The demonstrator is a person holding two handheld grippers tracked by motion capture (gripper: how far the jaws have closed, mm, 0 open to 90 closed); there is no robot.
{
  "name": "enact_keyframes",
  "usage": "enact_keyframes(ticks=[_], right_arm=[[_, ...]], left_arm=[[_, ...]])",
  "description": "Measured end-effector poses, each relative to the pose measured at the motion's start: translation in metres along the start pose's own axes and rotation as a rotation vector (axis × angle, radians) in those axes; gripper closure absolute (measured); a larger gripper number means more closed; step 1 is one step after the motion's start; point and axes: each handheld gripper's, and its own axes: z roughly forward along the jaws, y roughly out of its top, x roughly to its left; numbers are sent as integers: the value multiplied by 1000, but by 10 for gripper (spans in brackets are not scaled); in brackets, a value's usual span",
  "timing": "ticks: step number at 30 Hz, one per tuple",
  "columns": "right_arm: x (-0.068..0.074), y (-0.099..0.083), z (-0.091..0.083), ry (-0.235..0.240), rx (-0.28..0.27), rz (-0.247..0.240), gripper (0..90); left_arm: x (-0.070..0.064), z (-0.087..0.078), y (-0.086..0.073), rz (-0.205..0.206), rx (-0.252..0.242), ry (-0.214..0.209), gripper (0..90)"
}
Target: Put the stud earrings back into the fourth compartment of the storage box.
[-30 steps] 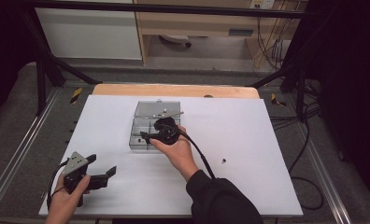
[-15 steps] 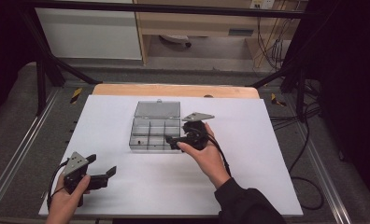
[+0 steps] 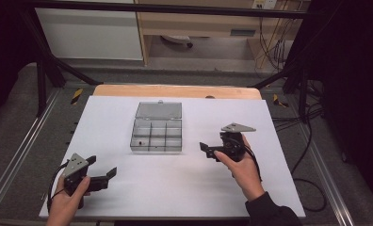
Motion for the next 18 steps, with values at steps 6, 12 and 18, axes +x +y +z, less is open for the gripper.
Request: enact_keyframes(ticks=[6, 12, 18], right_arm=[[-23, -29, -18, -54, 23, 52, 75], [-32, -54, -25, -68, 70, 103, 133], [-33, -64, -18, -72, 122, 109, 330]], left_arm=[[-1, 0, 1, 6, 1, -3, 62], [0, -2, 0, 1, -6, -3, 62], [-1, -2, 1, 3, -8, -8, 62]])
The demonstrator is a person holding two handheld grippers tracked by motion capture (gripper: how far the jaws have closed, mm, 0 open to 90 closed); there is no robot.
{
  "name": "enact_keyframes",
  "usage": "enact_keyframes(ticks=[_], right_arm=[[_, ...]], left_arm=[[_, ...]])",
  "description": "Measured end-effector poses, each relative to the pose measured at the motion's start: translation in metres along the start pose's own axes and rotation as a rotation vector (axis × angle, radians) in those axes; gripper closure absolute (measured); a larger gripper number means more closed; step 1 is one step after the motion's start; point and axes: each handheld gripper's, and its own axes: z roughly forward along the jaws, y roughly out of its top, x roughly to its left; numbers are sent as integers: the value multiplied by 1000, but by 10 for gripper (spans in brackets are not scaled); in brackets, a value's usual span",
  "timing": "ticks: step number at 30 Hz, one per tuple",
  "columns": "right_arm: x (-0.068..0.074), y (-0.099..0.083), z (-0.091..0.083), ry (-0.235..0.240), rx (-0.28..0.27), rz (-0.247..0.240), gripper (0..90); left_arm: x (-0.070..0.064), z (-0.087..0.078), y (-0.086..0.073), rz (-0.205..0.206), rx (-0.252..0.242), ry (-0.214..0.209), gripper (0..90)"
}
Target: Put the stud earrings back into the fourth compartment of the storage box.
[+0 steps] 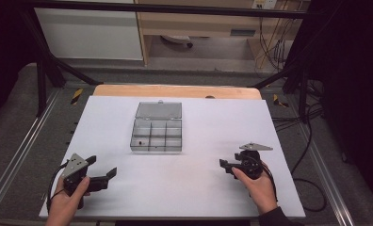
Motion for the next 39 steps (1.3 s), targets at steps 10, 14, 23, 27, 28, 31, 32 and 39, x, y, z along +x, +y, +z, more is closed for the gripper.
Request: enact_keyframes(ticks=[10, 14, 23, 27, 28, 31, 32, 39], right_arm=[[0, -5, 13, 21, 70, 11, 607], [3, -2, 19, 4, 73, -10, 639], [12, 3, 28, -83, 80, -133, 774], [12, 2, 28, -84, 74, -149, 796], [12, 2, 28, -80, 70, -145, 796], [10, 2, 26, -55, 48, -132, 796], [9, 2, 24, -40, 34, -123, 796], [7, 3, 18, 40, -37, -90, 796]], left_arm=[[0, 0, 0, 5, 3, 1, 62], [0, 0, 0, 0, 1, 2, 62], [0, 0, 0, 0, 5, 3, 62], [1, 0, -1, 1, 6, 5, 62], [1, 0, 0, 1, 5, 4, 62], [1, 0, 0, 1, 5, 3, 62], [1, 0, 0, 0, 5, 4, 62], [1, 0, 0, 1, 6, 4, 63]])
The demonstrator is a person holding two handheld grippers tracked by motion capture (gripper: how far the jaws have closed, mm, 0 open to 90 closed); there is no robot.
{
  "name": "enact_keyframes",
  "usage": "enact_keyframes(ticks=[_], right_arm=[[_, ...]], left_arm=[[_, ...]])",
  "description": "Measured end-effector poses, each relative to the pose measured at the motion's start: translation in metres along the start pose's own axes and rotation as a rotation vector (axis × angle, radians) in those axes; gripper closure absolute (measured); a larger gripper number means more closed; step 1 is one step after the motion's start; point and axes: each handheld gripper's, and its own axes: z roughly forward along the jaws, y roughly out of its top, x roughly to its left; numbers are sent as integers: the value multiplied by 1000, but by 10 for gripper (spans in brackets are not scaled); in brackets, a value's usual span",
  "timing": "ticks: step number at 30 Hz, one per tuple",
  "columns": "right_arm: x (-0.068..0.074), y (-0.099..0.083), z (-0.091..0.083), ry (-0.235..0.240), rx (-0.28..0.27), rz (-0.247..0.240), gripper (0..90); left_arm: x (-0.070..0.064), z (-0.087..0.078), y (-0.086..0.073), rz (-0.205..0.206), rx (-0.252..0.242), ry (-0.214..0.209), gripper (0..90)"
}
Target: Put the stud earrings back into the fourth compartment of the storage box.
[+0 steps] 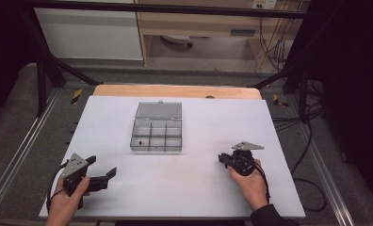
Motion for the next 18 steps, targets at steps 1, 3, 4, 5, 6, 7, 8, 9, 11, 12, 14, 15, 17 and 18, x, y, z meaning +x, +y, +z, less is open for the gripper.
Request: enact_keyframes(ticks=[1, 3, 4, 5, 6, 7, 8, 9, 11, 12, 14, 15, 17, 18], right_arm=[[1, 0, -1, 14, -7, 6, 796], [2, 1, -2, 50, -22, 19, 796], [3, 1, -2, 64, -27, 24, 796], [4, 1, -3, 78, -30, 27, 796], [6, 1, -3, 91, -33, 35, 796], [7, 1, -2, 99, -36, 26, 796], [8, 1, -1, 110, -34, 28, 796], [10, 1, -1, 124, -33, 37, 796], [14, 1, 1, 151, -37, 45, 795], [15, 1, 1, 171, -36, 54, 796], [20, 1, 2, 193, -34, 52, 796], [23, 1, 3, 208, -33, 58, 796], [29, 1, 6, 228, -27, 47, 795], [33, 1, 8, 234, -19, 38, 796]], left_arm=[[0, 0, 0, 2, 0, -1, 62], [0, 0, 0, 4, 3, 0, 62], [0, 0, 0, 2, 3, -1, 63], [0, 0, 0, 2, 3, -1, 62], [0, 0, -1, 0, 3, 0, 62], [1, 0, -1, -1, 4, 0, 62], [1, 1, -1, -1, 3, 3, 63], [1, 1, 0, -2, 2, 3, 63], [0, 1, 0, 0, 5, 3, 63], [0, 1, 0, 3, 7, 3, 62], [0, 1, 0, 5, 9, 5, 63], [0, 1, -1, 5, 10, 6, 62], [1, 1, -1, 3, 10, 7, 63], [1, 1, -1, 4, 9, 8, 63]])
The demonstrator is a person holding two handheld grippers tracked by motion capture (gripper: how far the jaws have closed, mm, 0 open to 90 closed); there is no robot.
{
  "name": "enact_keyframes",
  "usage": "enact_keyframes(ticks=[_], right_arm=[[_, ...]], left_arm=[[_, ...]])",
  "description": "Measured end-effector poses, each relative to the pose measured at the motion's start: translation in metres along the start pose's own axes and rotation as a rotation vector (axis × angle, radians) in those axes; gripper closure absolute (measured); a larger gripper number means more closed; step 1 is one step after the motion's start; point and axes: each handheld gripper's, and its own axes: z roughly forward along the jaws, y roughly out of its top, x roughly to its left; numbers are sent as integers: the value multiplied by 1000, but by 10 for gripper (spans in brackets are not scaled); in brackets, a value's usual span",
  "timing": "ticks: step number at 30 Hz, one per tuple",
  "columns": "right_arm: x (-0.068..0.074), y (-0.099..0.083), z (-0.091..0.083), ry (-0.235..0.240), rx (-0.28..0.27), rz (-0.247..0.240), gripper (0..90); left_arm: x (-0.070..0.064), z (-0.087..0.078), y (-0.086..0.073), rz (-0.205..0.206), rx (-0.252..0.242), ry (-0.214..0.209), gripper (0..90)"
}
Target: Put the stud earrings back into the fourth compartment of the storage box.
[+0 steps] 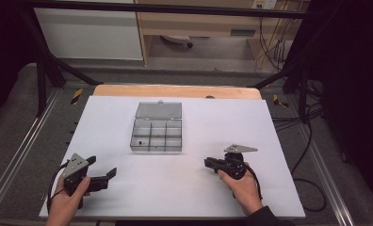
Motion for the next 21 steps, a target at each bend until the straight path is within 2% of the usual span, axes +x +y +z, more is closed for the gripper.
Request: enact_keyframes(ticks=[8, 21], right_arm=[[19, 2, 23, 61, 45, -33, 796], [42, 25, 48, 140, 40, -45, 796]], left_arm=[[-2, 1, 0, 4, 1, -7, 63], [0, 0, -1, -2, 5, 0, 63]])
